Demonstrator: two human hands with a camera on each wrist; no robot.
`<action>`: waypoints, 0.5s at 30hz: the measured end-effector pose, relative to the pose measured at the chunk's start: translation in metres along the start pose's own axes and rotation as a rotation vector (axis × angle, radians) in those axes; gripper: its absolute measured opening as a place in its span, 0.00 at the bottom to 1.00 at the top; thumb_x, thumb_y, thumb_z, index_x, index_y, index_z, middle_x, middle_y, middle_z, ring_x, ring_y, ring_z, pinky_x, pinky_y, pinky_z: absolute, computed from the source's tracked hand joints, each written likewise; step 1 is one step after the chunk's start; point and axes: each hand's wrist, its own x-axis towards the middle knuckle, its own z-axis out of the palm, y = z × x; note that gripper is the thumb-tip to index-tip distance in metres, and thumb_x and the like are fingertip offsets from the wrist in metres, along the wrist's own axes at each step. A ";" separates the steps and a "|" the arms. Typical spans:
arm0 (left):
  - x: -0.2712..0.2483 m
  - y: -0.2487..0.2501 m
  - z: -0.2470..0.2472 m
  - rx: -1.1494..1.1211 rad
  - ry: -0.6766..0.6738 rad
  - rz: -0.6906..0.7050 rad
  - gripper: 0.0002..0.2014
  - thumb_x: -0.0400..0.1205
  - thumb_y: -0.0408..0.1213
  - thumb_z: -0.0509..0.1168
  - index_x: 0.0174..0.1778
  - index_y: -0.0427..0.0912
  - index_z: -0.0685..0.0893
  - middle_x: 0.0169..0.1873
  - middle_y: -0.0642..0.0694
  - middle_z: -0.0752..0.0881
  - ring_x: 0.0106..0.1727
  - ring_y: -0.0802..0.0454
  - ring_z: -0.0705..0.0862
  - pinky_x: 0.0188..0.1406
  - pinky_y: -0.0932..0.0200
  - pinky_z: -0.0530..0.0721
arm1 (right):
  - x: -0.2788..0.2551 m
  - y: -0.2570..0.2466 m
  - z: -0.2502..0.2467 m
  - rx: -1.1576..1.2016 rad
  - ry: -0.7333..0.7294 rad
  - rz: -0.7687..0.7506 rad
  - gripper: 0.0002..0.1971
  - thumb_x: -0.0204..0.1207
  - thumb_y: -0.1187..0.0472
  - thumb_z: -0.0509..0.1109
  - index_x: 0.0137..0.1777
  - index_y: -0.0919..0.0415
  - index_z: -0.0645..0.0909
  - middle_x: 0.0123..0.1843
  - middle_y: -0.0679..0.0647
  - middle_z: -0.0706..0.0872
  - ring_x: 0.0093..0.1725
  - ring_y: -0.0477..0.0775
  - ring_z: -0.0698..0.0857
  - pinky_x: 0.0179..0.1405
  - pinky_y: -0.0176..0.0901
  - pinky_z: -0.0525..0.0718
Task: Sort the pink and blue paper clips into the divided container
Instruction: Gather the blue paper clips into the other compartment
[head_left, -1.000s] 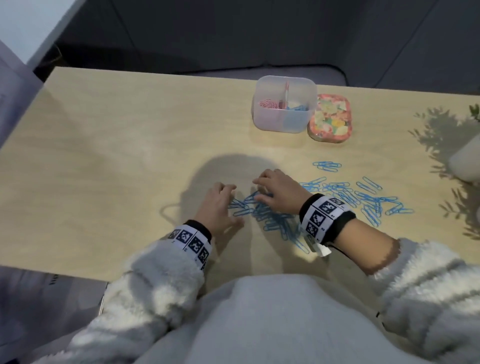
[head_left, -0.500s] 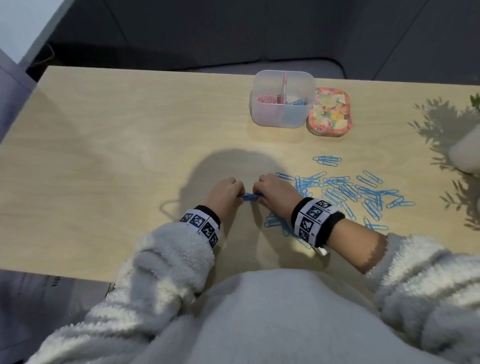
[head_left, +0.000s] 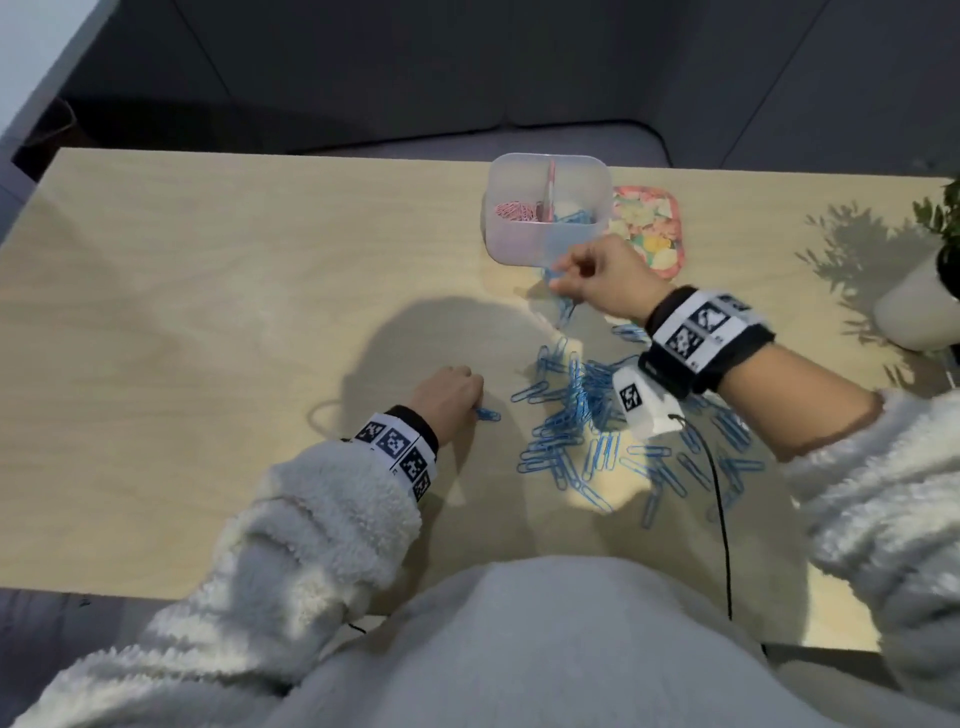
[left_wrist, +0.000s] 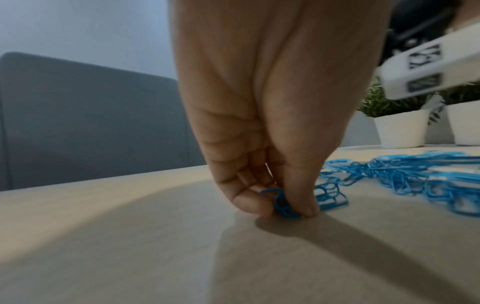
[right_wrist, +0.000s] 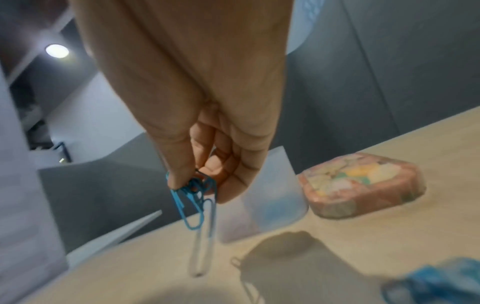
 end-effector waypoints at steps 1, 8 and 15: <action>0.002 0.000 0.001 0.017 0.002 0.008 0.08 0.82 0.29 0.57 0.54 0.34 0.78 0.55 0.36 0.81 0.57 0.38 0.79 0.53 0.51 0.74 | 0.010 -0.001 -0.009 0.052 0.035 0.032 0.06 0.72 0.71 0.72 0.45 0.74 0.82 0.29 0.53 0.77 0.23 0.35 0.73 0.35 0.36 0.76; 0.015 -0.003 0.003 0.052 -0.044 0.036 0.10 0.83 0.28 0.55 0.56 0.34 0.77 0.56 0.36 0.81 0.57 0.38 0.79 0.56 0.50 0.75 | 0.085 -0.013 -0.055 0.182 0.305 0.135 0.14 0.71 0.70 0.73 0.28 0.56 0.76 0.29 0.50 0.77 0.33 0.50 0.80 0.48 0.51 0.86; 0.042 0.013 -0.050 -0.158 0.033 0.063 0.10 0.82 0.30 0.59 0.57 0.30 0.78 0.57 0.31 0.81 0.59 0.37 0.79 0.53 0.54 0.69 | 0.097 -0.002 -0.041 -0.267 0.224 0.164 0.13 0.75 0.67 0.67 0.59 0.68 0.83 0.63 0.64 0.85 0.65 0.61 0.81 0.67 0.45 0.78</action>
